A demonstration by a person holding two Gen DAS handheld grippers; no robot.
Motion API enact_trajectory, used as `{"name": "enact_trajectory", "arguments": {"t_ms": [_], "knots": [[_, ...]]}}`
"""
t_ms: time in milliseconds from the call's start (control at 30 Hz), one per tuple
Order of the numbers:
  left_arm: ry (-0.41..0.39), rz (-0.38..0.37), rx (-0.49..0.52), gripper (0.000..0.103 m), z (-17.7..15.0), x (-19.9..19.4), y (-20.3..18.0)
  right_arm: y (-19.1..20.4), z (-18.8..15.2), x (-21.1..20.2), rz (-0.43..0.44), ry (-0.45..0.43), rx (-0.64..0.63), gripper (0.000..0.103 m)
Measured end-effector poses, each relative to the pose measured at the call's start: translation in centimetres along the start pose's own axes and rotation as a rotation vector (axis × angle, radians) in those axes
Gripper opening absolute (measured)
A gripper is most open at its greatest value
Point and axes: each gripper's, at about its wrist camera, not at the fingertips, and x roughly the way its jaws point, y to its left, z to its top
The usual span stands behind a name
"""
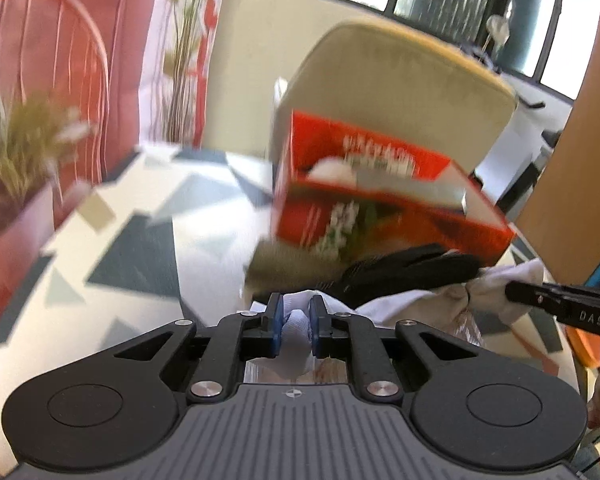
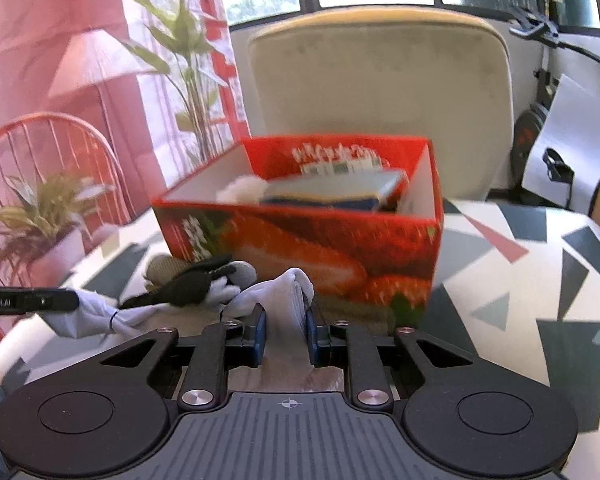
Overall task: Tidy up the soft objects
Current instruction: 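Close both grippers on the white cloth, then lift the white cloth with both grippers toward the red box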
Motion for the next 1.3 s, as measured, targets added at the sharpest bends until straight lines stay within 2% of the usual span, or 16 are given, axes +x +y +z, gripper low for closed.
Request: {"name": "enact_trajectory", "arguments": {"t_ms": [233,533,767,1067,1300], "knots": [[-0.066,-0.029,0.015,0.014,2.5,-0.9,-1.0,0.1,2.1,-1.6,0.009,-0.058,0.003,0.018],[0.042,-0.086,-0.024,0.014,1.3,0.8,-0.4,-0.5,2.2,-1.4,0.007,-0.029,0.015,0.018],[0.037,-0.094,0.004,0.013,2.6,0.9,0.0,-0.4,2.7,-0.9,0.036,-0.016,0.006,0.017],[-0.053,-0.099,0.09,0.012,8.0,1.4,-0.7,-0.6,6.3,0.0,0.099,0.005,-0.037,0.017],[-0.095,-0.1,0.12,0.011,12.7,4.8,-2.0,-2.0,10.9,1.9,0.104,-0.007,-0.078,0.017]]}}
